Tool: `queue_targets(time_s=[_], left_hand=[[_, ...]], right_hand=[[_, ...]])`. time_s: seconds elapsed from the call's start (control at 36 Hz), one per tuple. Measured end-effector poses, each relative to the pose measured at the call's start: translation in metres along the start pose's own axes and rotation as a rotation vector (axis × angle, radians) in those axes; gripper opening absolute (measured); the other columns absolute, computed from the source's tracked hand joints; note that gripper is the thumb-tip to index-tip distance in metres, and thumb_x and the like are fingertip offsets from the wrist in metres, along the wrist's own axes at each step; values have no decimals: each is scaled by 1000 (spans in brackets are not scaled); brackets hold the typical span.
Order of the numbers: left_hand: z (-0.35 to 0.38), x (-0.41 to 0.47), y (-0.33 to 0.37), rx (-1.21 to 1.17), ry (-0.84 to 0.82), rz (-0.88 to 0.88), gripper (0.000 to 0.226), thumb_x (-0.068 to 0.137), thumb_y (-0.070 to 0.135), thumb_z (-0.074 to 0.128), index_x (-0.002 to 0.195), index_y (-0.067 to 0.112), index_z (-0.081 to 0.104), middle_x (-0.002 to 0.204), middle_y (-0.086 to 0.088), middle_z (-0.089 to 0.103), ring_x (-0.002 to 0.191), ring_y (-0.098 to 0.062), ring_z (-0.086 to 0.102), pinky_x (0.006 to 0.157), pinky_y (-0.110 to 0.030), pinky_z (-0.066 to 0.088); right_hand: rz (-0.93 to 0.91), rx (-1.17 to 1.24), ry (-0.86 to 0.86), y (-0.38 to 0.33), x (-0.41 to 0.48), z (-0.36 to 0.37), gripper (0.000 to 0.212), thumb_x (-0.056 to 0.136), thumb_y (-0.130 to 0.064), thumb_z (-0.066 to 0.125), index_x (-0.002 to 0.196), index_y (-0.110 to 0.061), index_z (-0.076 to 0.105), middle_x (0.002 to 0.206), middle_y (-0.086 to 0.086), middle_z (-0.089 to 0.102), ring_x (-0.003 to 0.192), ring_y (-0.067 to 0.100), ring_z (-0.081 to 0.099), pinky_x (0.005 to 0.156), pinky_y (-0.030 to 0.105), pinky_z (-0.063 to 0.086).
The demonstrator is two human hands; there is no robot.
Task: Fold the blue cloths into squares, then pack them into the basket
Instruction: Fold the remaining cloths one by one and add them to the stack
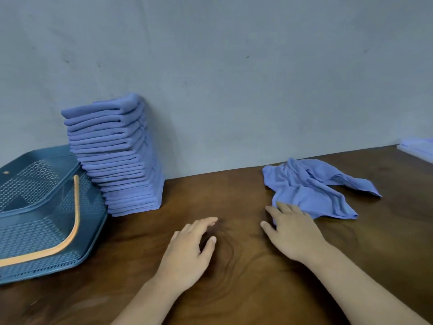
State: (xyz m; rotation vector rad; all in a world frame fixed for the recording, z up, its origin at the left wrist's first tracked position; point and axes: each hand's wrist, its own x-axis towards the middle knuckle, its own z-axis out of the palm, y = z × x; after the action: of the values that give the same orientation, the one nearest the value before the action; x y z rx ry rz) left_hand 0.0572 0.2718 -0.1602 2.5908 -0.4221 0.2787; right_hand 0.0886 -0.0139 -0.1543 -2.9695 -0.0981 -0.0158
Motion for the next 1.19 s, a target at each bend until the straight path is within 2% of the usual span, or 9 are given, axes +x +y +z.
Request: queue_targets(time_s=[0.19, 0.31, 0.47, 0.58, 0.69, 0.86, 0.97, 1.08, 1.19], left_hand=[[14, 16, 7, -79, -27, 86, 39, 110, 43, 47, 148, 48, 47, 143, 38, 49, 139, 12, 39, 118, -36, 38], [8, 11, 5, -287, -62, 133, 39, 114, 32, 43, 151, 41, 51, 151, 33, 49, 149, 3, 38, 123, -37, 34], [3, 8, 11, -125, -240, 225, 39, 114, 38, 36, 149, 46, 51, 142, 43, 49, 137, 17, 39, 123, -26, 21], [3, 7, 17, -50, -175, 311, 35, 110, 47, 39, 136, 42, 63, 121, 38, 62, 111, 5, 58, 109, -27, 35], [-4, -1, 21, -147, -177, 373, 31, 113, 42, 42, 109, 36, 73, 93, 27, 72, 78, -4, 65, 86, -33, 48], [-9, -9, 19, -556, 18, 284, 46, 110, 45, 44, 93, 21, 80, 62, 12, 71, 44, -14, 62, 51, -28, 49], [-8, 2, 2, -450, 301, 106, 28, 111, 35, 48, 102, 28, 74, 85, 8, 75, 76, -16, 72, 73, -35, 57], [-2, 11, -14, -244, 199, -46, 27, 107, 36, 54, 132, 36, 63, 126, 21, 67, 122, -5, 60, 104, -32, 50], [7, 14, -22, -76, -25, -50, 46, 102, 56, 50, 145, 39, 54, 141, 24, 59, 134, -3, 52, 116, -40, 40]], right_hand=[[-337, 137, -87, -44, -27, -16, 54, 109, -47, 42, 161, -37, 37, 157, -11, 50, 144, 14, 42, 117, 31, 36], [-439, 612, -257, -56, -37, -12, 45, 109, -27, 48, 152, -43, 50, 138, -22, 65, 124, -4, 58, 108, 22, 46], [-200, 690, 236, -15, -13, -10, 35, 100, -5, 52, 110, -35, 69, 102, -21, 73, 95, 0, 68, 82, 30, 56], [-102, 291, 399, 19, 8, 5, 34, 99, -22, 60, 132, -32, 61, 136, -12, 61, 125, 14, 54, 94, 34, 48], [-44, 134, 124, 18, 11, 17, 56, 105, -52, 45, 159, -41, 35, 171, -3, 26, 156, 21, 24, 123, 47, 28], [-401, 314, -34, -9, -8, 4, 49, 101, -34, 58, 149, -43, 54, 164, -23, 37, 147, -2, 34, 118, 16, 25], [-583, 542, -177, -31, -26, -4, 38, 97, -23, 60, 129, -39, 72, 138, -25, 63, 127, -2, 56, 106, 23, 45], [-500, 962, -335, -50, -40, -8, 28, 103, -1, 53, 112, -17, 75, 100, 5, 79, 83, 20, 75, 84, 35, 59], [-269, 906, 15, -46, -28, 1, 17, 101, -19, 65, 96, -31, 75, 77, -5, 76, 65, 14, 68, 66, 35, 57]])
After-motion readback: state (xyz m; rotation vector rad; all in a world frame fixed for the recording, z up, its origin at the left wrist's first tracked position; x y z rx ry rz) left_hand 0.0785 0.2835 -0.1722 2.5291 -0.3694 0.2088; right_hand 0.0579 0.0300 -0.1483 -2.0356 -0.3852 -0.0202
